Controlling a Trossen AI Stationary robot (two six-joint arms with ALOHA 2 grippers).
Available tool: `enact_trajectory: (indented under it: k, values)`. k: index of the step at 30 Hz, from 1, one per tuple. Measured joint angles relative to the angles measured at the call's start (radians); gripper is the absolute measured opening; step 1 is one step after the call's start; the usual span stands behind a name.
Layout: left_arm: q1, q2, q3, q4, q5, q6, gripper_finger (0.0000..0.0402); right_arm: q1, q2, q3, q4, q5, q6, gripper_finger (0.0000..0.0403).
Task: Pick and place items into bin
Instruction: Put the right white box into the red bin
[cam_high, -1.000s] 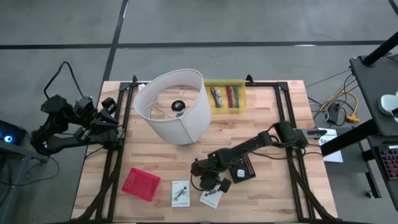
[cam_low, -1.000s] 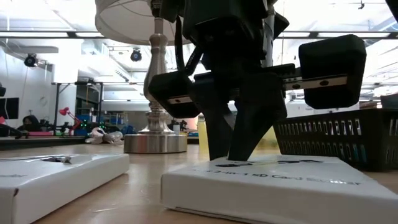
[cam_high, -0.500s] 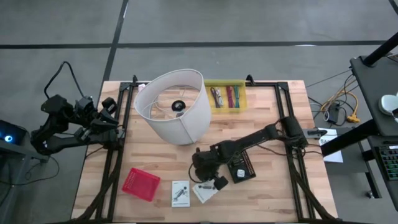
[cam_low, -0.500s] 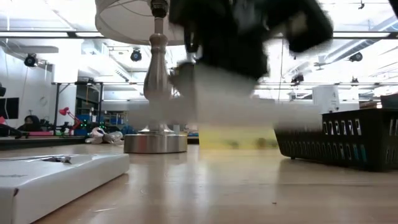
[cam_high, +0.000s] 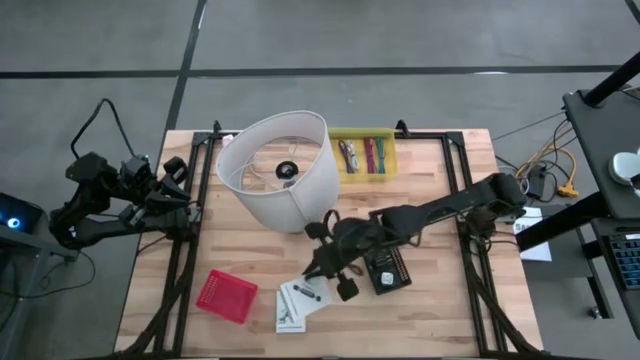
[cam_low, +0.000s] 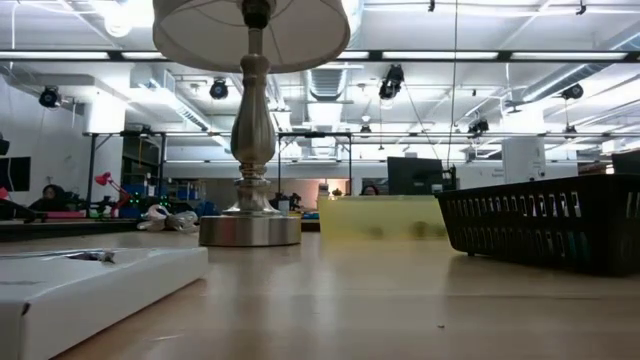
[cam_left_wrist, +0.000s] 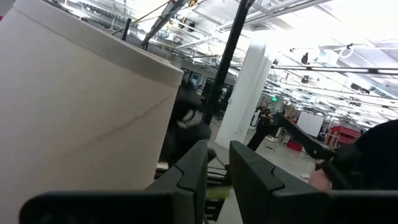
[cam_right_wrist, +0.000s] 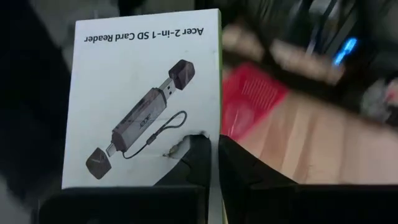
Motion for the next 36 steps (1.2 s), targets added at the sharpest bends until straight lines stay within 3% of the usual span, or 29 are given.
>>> enact_trajectory:
  k: [11,20,24,30,36]
  values:
    - [0.000,0.022,-0.003,0.025,0.051,0.005,0.0052,0.008,-0.009,0.001,0.180,0.000,0.066,0.0009]
    - [0.000,0.088,-0.001,0.266,0.173,-0.060,0.0052,0.055,-0.011,0.001,0.190,0.001,0.103,0.0009]
    - [0.000,0.107,0.010,0.301,0.151,-0.053,0.0052,0.084,-0.012,0.001,0.189,0.002,0.105,0.0009]
    - [0.000,0.166,0.069,0.315,0.129,-0.053,0.0052,0.136,-0.032,0.001,0.171,0.083,0.119,0.0009]
    - [0.000,0.248,0.223,0.261,0.110,0.019,0.0052,0.186,-0.072,0.001,0.119,0.207,0.138,0.0008]
